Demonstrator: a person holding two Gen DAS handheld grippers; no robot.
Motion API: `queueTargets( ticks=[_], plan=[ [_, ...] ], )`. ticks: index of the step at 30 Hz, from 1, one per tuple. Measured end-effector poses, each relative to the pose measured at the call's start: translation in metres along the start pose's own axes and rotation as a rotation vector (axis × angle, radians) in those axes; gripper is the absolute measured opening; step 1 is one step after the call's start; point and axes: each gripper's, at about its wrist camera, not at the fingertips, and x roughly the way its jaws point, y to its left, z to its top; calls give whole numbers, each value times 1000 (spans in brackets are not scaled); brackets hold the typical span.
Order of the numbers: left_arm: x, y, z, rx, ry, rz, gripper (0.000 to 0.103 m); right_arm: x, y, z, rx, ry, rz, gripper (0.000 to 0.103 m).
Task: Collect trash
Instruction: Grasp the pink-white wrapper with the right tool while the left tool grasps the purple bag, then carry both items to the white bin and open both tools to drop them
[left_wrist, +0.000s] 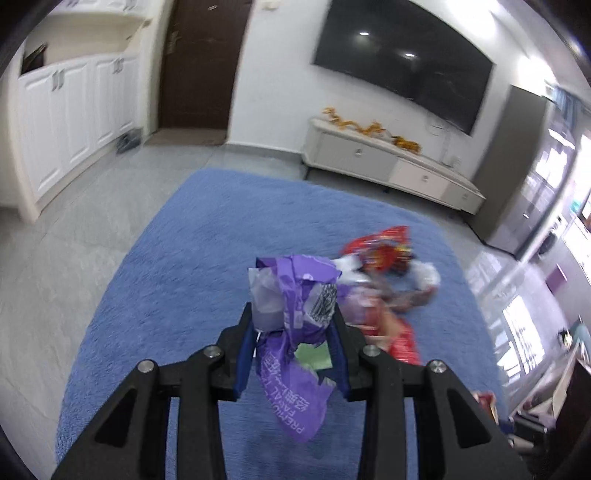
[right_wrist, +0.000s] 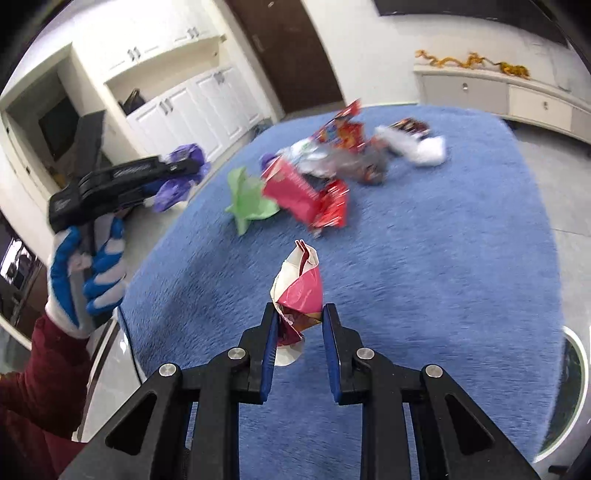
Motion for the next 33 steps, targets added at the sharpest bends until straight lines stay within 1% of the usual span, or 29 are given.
queueTargets(
  ticks=[2,4,8,12,17,19,21,25,27,28,31,33],
  plan=[
    [-4,-20,2,35,-5,-27,34,-13,-12,1,24,-35,-13,23],
    [-5,-50,3,78,-2,-67,34,-28,-27,-1,50,-74,-31,23],
    [0,-109,0,162,28,-150,34,-53,-54,-12,88,-133,-89,23],
    [14,-180,-10,274,77,-235,34,-84,-92,-24,158,-196,-156,23],
    [40,-266,-35,402,164,-326,34,-117,-153,-49,300,-245,-263,23],
    [51,-299,-49,445,200,-351,35,-125,-176,-61,361,-245,-304,23],
    [60,-324,-62,476,231,-369,36,-130,-202,-76,425,-231,-342,24],
    [85,-370,-80,537,289,-390,37,-127,-236,-97,520,-195,-389,25],
    [98,-388,-88,551,319,-404,38,-122,-250,-103,561,-177,-400,27],
    [103,-395,-91,553,333,-414,38,-119,-257,-106,581,-170,-403,29],
    [121,-410,-99,558,375,-434,41,-112,-271,-111,616,-160,-417,31],
    [129,-418,-102,559,394,-441,47,-109,-278,-113,628,-154,-431,31]
  ],
)
